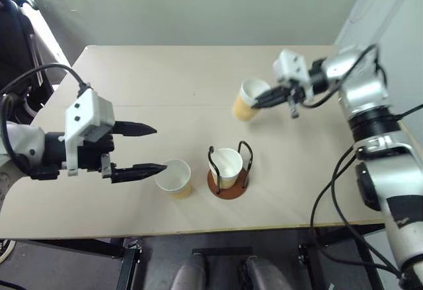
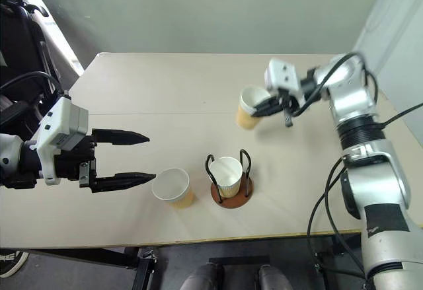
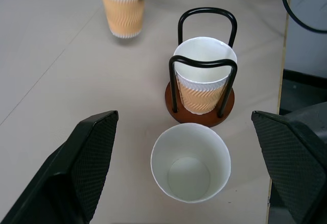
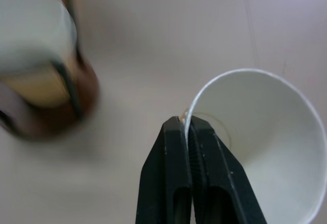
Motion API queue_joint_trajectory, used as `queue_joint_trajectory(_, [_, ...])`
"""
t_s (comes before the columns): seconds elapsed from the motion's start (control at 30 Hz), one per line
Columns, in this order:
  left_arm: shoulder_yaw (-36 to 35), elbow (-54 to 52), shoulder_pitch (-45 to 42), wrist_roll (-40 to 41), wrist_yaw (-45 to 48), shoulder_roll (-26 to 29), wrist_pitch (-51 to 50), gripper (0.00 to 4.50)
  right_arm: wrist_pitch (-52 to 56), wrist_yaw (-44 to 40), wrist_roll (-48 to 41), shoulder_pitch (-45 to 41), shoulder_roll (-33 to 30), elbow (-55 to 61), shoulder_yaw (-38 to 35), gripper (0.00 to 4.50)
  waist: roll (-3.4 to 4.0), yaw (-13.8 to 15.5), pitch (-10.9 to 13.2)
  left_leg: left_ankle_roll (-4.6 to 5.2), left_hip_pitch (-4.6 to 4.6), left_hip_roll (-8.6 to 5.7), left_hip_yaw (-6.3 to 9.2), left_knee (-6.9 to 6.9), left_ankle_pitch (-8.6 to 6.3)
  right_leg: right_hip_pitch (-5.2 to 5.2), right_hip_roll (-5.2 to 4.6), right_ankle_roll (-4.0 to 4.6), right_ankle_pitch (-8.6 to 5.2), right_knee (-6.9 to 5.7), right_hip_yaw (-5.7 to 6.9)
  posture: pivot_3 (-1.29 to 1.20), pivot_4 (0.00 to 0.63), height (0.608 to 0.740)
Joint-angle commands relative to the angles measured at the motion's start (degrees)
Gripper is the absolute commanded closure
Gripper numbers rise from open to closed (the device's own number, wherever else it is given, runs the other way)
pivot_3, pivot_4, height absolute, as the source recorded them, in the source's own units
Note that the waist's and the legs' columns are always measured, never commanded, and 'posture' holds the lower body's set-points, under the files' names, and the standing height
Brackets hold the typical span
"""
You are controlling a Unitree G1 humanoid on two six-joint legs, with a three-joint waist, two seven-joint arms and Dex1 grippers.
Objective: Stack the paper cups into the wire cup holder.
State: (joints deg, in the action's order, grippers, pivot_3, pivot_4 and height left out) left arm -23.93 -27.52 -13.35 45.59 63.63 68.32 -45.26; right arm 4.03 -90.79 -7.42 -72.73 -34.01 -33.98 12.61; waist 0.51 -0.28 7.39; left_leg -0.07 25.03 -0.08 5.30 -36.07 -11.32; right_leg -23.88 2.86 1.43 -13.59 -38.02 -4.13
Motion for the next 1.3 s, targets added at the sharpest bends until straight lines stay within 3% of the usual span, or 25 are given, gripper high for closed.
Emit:
queue_joint_trajectory(0.03, [-0.34, 0.14, -1.07, -0.24, 0.39, 0.73, 1.09, 0.00, 13.79, -1.71, -13.60, -0.57, -5.10, 17.88, -2.33, 4.46, -0.02, 0.08, -0.01, -0.07, 0.01, 0.01, 0.01, 0.01, 0.04, 0.01, 0.00, 0.01, -0.03, 0.01, 0.04, 0.00, 0.150, 0.740])
queue_joint_trajectory(0.2, [2.05, 1.23, -2.31, -1.16, 0.43, 0.49, 2.09, 0.00, 21.74, -1.09, -18.43, 5.15, -5.66, 33.22, -0.65, 4.46, -0.07, -0.09, -0.04, -0.12, -0.18, 0.11, 0.07, 0.01, 0.08, 0.19, 0.04, 0.09, -0.11, -0.03, 0.19, 0.00, 0.150, 0.740])
queue_joint_trajectory(0.37, [3.12, 1.27, -3.02, -1.16, 0.33, 0.32, 2.50, 0.00, 23.42, 0.32, -16.93, 9.08, -4.74, 39.13, 2.13, 4.46, -0.06, -0.35, -0.03, -0.07, -0.43, 0.12, 0.09, -0.03, 0.22, 0.32, 0.07, 0.15, -0.10, -0.25, 0.21, 0.00, 0.150, 0.740])
queue_joint_trajectory(1.2, [0.81, -0.02, -0.51, -1.07, -0.26, 0.76, 1.93, 0.00, 17.64, -0.77, -9.07, 12.10, -5.01, 37.63, 7.00, 4.46, -0.08, -0.35, -0.04, -0.04, -0.42, 0.13, 0.14, -0.02, 0.21, 0.33, 0.07, 0.18, -0.13, -0.26, 0.32, 0.00, 0.150, 0.740])
queue_joint_trajectory(1.3, [0.77, -0.07, -0.40, -1.09, -0.26, 0.69, 1.97, 0.00, 18.09, -0.86, -9.06, 12.41, -5.18, 38.56, 7.11, 3.89, -0.08, -0.35, -0.04, -0.04, -0.42, 0.13, 0.14, -0.02, 0.21, 0.33, 0.07, 0.18, -0.12, -0.26, 0.32, 0.00, 0.150, 0.740])
